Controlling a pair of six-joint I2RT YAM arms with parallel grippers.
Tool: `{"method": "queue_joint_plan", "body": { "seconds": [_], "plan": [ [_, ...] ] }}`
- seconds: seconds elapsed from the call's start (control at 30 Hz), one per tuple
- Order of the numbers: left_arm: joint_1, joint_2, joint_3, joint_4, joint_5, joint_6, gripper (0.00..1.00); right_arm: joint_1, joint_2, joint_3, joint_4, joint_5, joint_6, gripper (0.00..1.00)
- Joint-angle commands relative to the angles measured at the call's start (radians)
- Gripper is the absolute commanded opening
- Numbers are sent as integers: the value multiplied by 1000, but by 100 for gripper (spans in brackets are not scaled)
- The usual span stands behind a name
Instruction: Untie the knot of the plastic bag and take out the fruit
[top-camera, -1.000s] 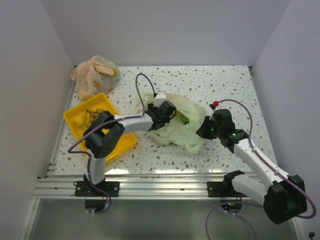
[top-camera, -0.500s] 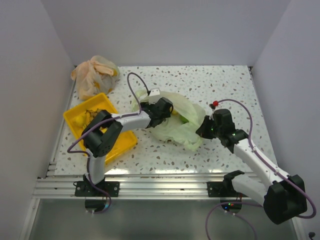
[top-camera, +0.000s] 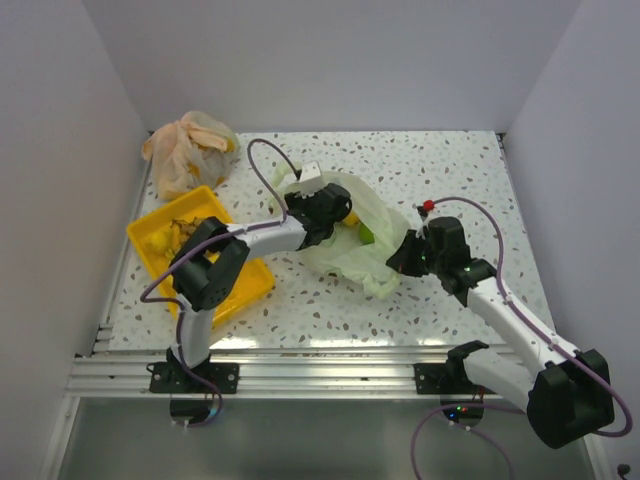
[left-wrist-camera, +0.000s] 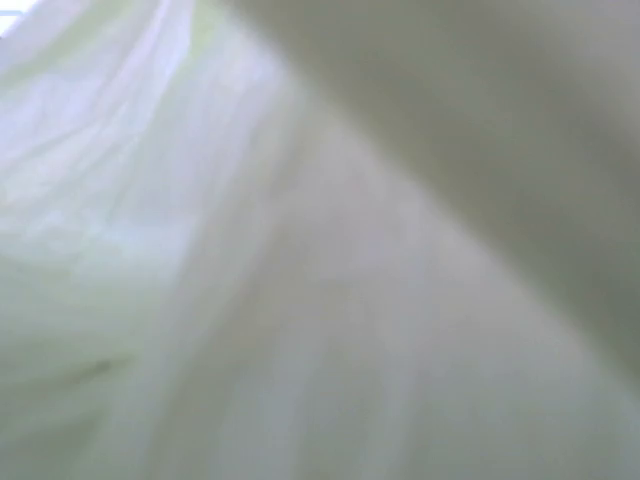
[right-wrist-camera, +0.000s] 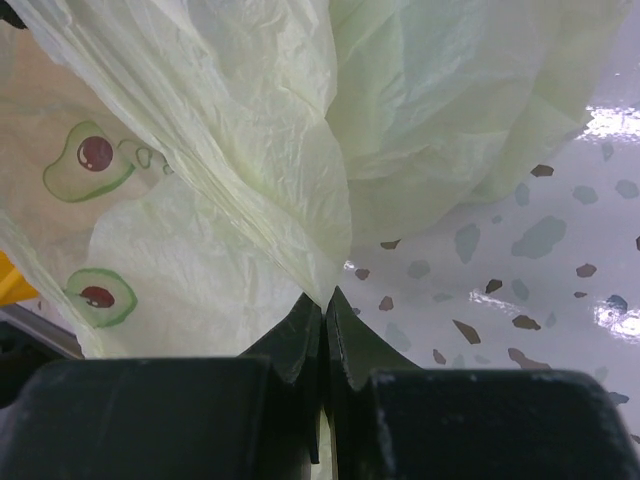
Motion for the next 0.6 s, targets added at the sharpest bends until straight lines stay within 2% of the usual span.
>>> {"method": "queue_joint_plan", "body": {
  "seconds": [0.0, 0.17, 0.23, 0.33, 0.37, 0.43, 0.47, 0.57],
  "plan": [
    [11, 45, 58, 49, -81, -43, 99, -4, -1, -18, 32, -44, 8, 0],
    [29, 93, 76, 63, -79, -36, 97, -2, 12, -17, 43, -67, 6, 0],
    [34, 105, 87, 54, -75, -38, 90, -4, 14, -17, 44, -65, 3, 0],
    [34, 105, 84, 63, -72, -21, 75, -2, 17, -18, 46, -62, 2, 0],
    [32, 104, 82, 66, -68, -4, 65, -2, 17, -18, 47, -64, 3, 0],
    [32, 90, 78, 65, -56, 16, 54, -4, 19, -18, 44, -56, 3, 0],
    [32, 82, 70, 65, -53, 29, 44, -2, 19, -15, 43, -55, 2, 0],
    [31, 39, 9, 68, -33, 52, 28, -2, 16, -3, 34, -36, -2, 0]
  ]
}}
